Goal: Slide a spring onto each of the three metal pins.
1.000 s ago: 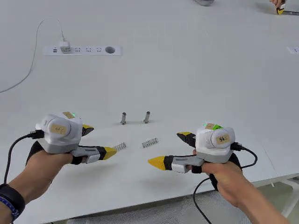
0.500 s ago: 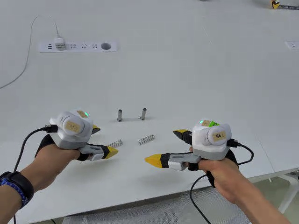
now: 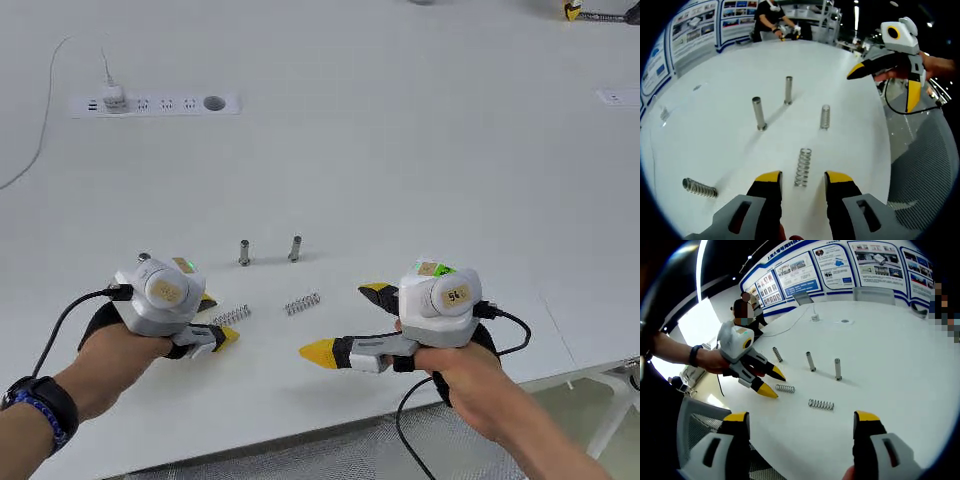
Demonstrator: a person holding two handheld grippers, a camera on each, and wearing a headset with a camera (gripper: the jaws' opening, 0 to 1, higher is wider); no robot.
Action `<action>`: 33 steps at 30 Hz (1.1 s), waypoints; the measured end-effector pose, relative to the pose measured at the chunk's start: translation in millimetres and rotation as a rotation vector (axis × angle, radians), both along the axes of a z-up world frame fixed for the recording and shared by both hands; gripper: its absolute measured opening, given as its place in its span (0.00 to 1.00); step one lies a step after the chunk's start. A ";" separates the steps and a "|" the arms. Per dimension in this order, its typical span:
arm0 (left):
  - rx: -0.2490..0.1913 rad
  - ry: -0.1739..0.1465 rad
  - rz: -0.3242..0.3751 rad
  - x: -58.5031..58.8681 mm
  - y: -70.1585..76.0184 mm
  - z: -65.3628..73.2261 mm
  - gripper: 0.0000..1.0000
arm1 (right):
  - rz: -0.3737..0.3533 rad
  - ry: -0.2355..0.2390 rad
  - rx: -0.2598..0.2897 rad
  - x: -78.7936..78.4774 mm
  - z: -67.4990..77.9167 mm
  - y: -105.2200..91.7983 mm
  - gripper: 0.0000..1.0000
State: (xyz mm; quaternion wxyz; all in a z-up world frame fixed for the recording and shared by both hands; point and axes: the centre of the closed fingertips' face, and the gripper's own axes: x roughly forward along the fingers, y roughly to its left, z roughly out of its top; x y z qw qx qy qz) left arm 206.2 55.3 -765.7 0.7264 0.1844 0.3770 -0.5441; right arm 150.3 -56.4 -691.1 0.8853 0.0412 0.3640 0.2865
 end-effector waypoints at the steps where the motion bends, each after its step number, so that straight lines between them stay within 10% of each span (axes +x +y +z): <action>1: 0.000 0.001 0.001 -0.1 -0.1 -0.6 0.34 | 0.001 0.001 0.000 -0.1 -0.1 0.3 0.87; 14: 0.062 -0.095 -0.036 5.8 2.2 -4.0 0.11 | 0.044 0.006 0.008 4.2 -0.5 10.6 0.86; 33: 0.024 -0.057 0.071 1.6 17.2 13.3 0.10 | 0.104 0.017 0.036 3.7 0.9 27.0 0.81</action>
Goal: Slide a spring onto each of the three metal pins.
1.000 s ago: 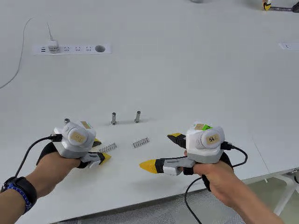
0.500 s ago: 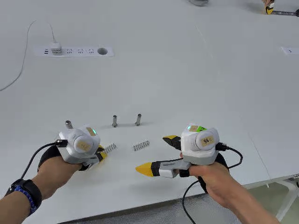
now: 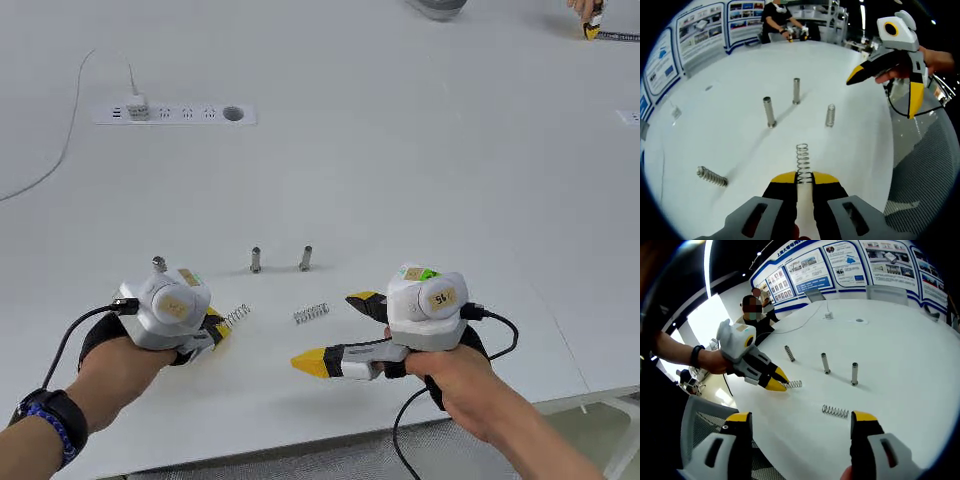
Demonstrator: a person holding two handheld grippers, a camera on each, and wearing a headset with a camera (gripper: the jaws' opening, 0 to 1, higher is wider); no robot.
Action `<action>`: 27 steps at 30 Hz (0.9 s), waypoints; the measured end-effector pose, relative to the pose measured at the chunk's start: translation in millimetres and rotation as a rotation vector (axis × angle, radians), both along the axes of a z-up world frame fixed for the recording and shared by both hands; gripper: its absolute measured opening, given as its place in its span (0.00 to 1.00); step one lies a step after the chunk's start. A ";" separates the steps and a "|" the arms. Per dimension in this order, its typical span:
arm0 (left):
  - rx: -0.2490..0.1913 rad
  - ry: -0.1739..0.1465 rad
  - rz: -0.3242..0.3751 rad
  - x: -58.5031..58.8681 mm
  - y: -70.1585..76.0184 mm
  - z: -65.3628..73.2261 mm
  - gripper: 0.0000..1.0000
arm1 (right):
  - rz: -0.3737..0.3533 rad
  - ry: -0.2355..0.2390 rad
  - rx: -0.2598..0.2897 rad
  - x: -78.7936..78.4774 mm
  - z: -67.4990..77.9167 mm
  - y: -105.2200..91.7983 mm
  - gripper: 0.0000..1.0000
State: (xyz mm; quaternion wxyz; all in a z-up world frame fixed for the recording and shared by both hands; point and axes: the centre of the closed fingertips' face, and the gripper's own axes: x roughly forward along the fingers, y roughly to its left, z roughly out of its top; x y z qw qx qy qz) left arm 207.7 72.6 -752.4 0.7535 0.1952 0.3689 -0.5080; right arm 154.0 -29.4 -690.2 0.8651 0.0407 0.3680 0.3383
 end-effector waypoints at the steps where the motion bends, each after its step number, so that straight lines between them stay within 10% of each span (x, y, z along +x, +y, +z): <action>1: -0.003 0.000 -0.001 -2.0 1.2 1.8 0.10 | 0.005 0.001 0.012 -0.5 0.9 2.6 0.80; 27: -0.085 -0.043 -0.019 -24.1 6.7 48.0 0.10 | 0.054 0.024 0.118 9.0 9.3 30.9 0.64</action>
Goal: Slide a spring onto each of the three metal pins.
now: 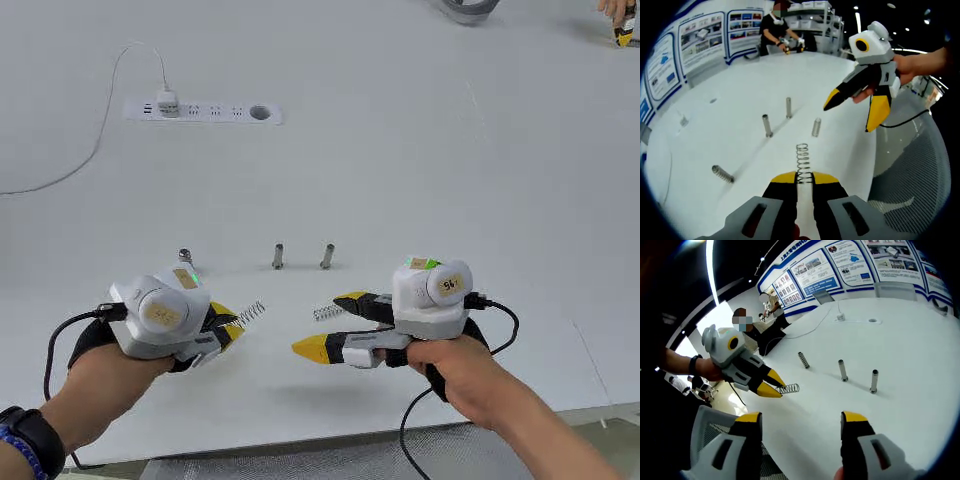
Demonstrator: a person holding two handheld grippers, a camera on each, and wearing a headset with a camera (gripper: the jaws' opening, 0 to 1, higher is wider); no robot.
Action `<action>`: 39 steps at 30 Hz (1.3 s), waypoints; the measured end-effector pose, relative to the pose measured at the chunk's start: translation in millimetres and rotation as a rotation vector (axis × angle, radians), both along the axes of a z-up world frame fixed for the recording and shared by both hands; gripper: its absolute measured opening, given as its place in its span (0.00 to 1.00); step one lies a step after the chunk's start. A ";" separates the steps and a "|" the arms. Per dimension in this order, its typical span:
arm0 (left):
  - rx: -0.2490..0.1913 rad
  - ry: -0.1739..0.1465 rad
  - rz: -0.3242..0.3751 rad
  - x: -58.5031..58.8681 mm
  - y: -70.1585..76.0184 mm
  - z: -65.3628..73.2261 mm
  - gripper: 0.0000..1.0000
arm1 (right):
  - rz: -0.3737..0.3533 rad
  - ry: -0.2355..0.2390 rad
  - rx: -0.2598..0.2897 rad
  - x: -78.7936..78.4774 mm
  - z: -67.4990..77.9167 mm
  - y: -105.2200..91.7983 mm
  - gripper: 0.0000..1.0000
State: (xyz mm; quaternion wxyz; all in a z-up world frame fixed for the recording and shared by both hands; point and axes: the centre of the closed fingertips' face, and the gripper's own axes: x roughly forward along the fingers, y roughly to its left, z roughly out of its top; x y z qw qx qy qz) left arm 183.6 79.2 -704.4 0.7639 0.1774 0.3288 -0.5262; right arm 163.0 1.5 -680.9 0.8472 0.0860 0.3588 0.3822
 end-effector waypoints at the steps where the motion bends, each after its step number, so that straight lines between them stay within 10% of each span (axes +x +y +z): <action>1: -0.004 -0.005 -0.011 -2.9 -2.3 2.6 0.10 | 0.003 0.001 0.009 0.2 0.8 1.7 0.63; 39: -0.090 -0.127 -0.214 -23.1 -42.0 64.5 0.10 | 0.136 0.067 0.207 7.4 48.1 31.5 0.17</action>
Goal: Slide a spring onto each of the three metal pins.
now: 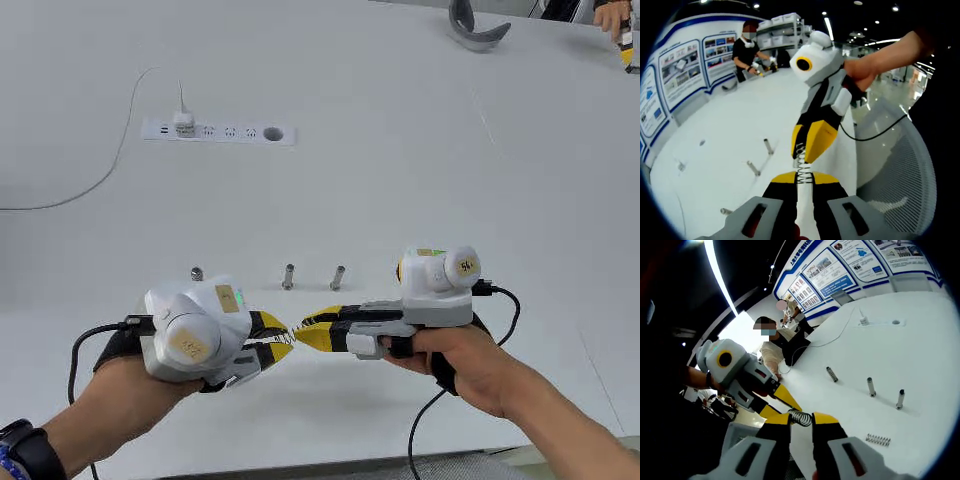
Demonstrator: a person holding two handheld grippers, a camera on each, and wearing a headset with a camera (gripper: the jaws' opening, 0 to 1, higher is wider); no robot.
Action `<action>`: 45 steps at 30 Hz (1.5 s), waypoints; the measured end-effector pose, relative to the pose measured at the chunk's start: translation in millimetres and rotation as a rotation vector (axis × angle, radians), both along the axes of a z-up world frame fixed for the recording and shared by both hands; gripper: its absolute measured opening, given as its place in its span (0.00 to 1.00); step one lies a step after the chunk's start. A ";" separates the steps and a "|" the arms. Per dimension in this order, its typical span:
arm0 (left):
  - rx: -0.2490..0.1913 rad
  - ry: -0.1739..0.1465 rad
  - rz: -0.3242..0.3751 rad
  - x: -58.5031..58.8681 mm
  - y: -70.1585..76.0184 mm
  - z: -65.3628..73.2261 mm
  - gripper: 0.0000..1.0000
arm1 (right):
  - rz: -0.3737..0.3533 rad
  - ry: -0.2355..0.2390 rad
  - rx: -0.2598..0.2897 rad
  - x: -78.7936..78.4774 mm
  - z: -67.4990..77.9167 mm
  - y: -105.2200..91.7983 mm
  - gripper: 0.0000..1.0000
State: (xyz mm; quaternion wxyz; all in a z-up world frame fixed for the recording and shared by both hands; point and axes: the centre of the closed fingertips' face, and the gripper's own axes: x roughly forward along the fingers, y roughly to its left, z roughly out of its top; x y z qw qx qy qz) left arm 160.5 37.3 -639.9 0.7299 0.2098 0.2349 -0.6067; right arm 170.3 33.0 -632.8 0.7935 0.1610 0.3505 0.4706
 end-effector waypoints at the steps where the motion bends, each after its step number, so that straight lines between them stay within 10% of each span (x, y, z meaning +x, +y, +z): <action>1: 0.000 0.000 -0.003 -0.3 0.0 0.6 0.10 | 0.004 0.002 0.002 -0.3 0.7 0.3 0.17; 19: -0.037 -0.002 -0.032 6.3 -8.2 12.3 0.09 | 0.068 -0.039 -0.035 2.6 24.6 -2.6 0.12; 38: -0.142 0.030 -0.060 11.6 -30.0 33.1 0.09 | 0.352 -0.225 -0.382 4.5 40.4 -7.0 0.12; 45: -0.166 0.033 -0.073 8.6 -33.3 38.4 0.09 | 0.445 -0.237 -0.432 -1.1 40.1 -8.3 0.13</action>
